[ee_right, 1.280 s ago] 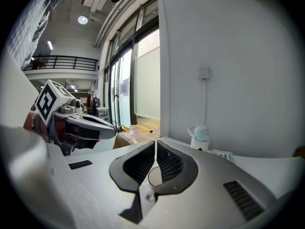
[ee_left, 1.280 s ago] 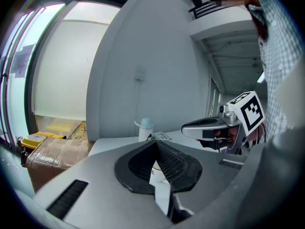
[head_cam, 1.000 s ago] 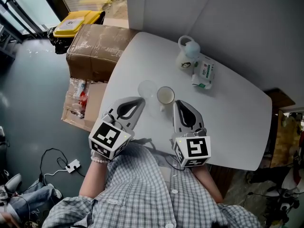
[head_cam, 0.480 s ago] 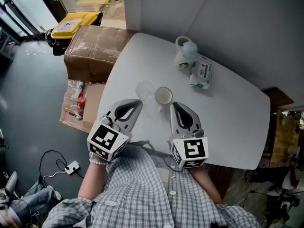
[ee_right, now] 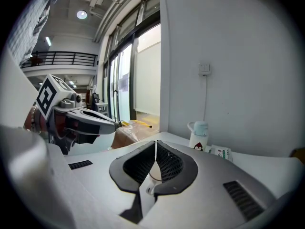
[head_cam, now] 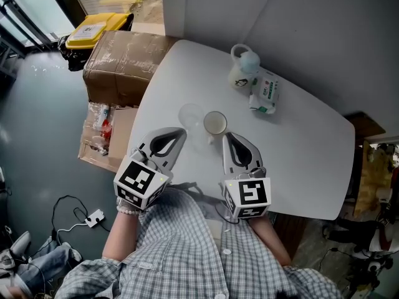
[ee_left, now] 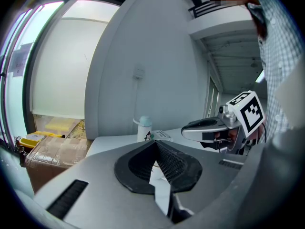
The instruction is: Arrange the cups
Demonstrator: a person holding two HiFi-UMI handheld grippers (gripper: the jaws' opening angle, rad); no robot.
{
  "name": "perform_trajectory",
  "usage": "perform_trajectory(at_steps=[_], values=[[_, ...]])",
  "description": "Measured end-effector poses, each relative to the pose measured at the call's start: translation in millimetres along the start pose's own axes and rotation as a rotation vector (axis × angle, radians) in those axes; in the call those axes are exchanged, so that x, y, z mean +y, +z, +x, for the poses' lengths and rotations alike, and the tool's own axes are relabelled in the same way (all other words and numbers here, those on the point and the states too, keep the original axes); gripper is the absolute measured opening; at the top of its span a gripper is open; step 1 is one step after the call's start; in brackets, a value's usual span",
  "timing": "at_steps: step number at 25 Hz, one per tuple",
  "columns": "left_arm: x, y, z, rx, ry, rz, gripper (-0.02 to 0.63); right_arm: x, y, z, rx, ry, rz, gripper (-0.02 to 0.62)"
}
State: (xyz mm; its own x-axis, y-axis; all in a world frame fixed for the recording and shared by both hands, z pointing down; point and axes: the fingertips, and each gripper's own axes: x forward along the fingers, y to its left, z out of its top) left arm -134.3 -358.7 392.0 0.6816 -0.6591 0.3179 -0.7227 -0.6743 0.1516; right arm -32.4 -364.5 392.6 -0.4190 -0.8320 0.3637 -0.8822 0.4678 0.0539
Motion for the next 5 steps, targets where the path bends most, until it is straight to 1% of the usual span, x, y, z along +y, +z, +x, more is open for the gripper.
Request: perform_trajectory(at_steps=[5], values=[[1.2, 0.3, 1.5, 0.002, -0.004, -0.001, 0.009, -0.7, -1.3, 0.2, 0.014, -0.008, 0.005, 0.026]])
